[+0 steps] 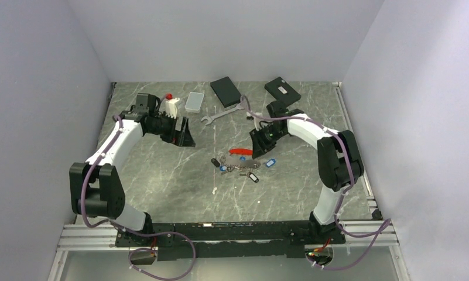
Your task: Remove the keys from the keyring
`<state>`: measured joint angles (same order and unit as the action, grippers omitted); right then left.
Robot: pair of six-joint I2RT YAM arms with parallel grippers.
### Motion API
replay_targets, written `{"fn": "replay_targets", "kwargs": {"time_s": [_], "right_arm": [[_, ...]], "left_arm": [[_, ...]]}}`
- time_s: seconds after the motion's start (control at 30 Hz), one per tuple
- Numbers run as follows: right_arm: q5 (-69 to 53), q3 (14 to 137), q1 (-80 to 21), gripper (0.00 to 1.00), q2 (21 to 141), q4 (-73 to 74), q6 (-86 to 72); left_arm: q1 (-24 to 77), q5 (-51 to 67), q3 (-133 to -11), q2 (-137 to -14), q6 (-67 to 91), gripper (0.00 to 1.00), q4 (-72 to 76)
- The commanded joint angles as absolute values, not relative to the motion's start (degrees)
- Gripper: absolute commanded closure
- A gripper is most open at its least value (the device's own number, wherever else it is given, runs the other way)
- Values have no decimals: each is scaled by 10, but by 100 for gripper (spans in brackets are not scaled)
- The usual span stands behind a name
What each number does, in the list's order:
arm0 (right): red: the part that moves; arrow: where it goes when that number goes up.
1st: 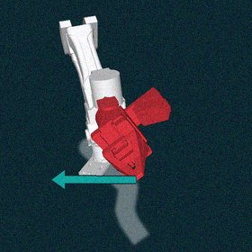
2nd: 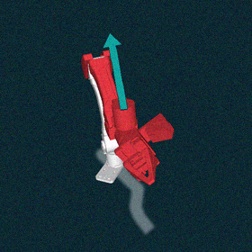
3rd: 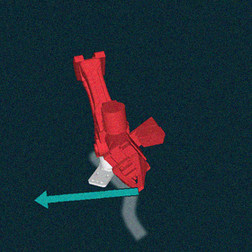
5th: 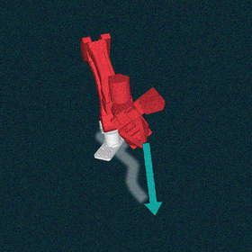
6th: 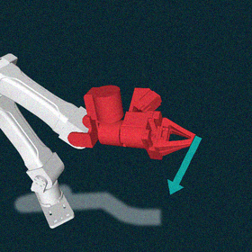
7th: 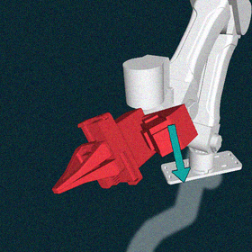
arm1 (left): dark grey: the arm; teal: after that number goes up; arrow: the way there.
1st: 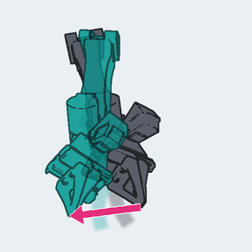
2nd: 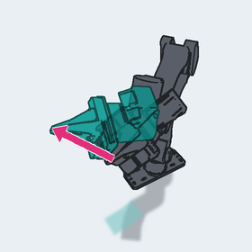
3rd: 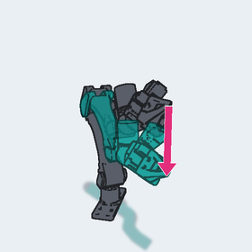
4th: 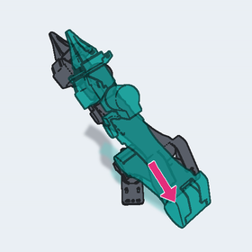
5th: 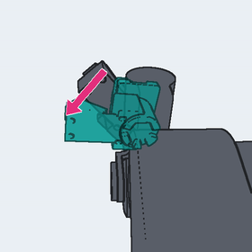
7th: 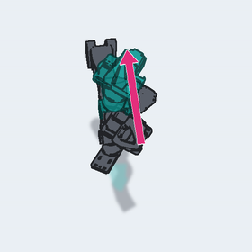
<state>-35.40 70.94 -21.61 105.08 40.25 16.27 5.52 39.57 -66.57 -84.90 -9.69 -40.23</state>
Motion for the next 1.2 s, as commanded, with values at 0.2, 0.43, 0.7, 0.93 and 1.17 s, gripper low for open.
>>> {"fn": "replay_targets", "kwargs": {"time_s": [0.2, 0.43, 0.7, 0.93, 1.17], "right_arm": [[-332, 661, -182, 60, 984, 371, 128], [-310, 616, -180, 60, 997, 319, 116], [-344, 630, -180, 60, 1056, 313, 113], [-393, 636, -182, 60, 1086, 306, 113], [-450, 641, -186, 60, 1107, 310, 112]], "left_arm": [[63, 609, -602, -940, 103, 1, -254], [116, 583, -521, -992, 243, 11, -52], [163, 543, -527, -1115, 306, 23, 75], [211, 554, -540, -1165, 357, 30, 170], [226, 594, -541, -1189, 429, 48, 279]]}}
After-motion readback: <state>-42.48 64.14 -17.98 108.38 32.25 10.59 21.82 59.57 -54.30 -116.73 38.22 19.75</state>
